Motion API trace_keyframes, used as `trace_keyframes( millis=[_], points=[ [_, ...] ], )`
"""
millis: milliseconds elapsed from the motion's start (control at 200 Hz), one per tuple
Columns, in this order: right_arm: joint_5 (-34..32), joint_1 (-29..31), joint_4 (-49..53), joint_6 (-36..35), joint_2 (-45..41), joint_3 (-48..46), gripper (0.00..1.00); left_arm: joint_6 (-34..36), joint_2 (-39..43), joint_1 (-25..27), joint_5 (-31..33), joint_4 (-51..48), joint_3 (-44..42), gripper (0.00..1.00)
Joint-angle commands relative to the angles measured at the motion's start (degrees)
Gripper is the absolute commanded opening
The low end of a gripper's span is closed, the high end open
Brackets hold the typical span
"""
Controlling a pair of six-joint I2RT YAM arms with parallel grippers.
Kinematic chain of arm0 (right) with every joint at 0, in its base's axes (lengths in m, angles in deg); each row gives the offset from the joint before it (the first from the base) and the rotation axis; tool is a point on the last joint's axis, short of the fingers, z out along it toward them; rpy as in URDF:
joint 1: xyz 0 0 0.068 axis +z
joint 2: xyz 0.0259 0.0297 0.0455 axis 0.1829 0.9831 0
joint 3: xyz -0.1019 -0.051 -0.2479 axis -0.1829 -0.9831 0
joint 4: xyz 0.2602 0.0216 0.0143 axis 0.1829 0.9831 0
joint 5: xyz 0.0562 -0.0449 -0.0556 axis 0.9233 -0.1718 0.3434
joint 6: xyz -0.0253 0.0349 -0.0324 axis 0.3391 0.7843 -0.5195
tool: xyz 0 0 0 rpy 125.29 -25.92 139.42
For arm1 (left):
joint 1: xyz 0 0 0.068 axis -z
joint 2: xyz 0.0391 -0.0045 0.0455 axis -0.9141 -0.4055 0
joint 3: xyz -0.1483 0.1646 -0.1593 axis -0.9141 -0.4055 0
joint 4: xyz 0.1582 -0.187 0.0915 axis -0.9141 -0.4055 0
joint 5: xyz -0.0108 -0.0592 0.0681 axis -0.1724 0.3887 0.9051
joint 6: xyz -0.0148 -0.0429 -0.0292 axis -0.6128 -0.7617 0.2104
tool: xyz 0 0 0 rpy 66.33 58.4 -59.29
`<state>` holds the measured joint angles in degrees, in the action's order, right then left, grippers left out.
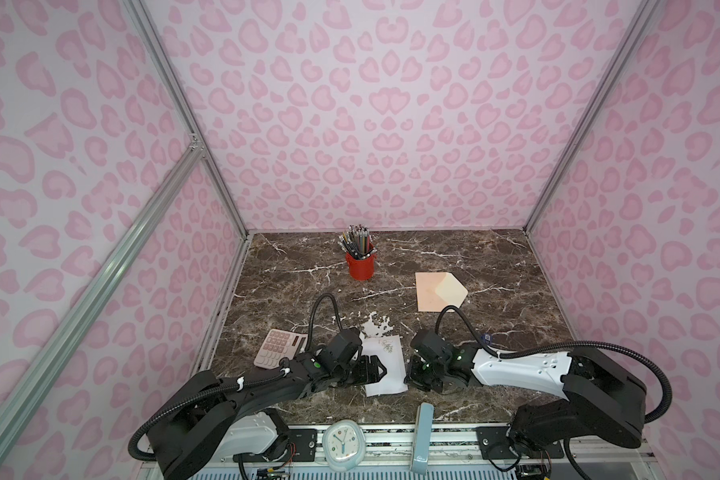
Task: Place the letter into the envelope and seal it
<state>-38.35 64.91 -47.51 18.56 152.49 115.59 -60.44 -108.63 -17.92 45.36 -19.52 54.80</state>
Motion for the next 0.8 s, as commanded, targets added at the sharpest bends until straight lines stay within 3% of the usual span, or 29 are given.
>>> trace_keyframes(
  millis=[0,340,535,795],
  points=[
    [-0.9,-0.1,0.5,-0.5,0.7,-0.6,0.11,0.4,0.0,0.0,1.6,-6.6,-0.5,0.83],
    [-1.1,-0.1,1.0,-0.7,-0.2,-0.4,0.0,0.4,0.4,0.0,1.8,-7.2,-0.4,0.83],
    [-1.5,-0.1,3.1,-1.4,-2.6,1.2,0.0,0.8,1.5,0.0,2.3,-9.0,0.4,0.85],
    [-4.0,-0.6,11.9,-10.1,-4.6,7.6,0.0,2.7,8.2,0.0,6.1,-14.0,3.1,0.89]
  ],
)
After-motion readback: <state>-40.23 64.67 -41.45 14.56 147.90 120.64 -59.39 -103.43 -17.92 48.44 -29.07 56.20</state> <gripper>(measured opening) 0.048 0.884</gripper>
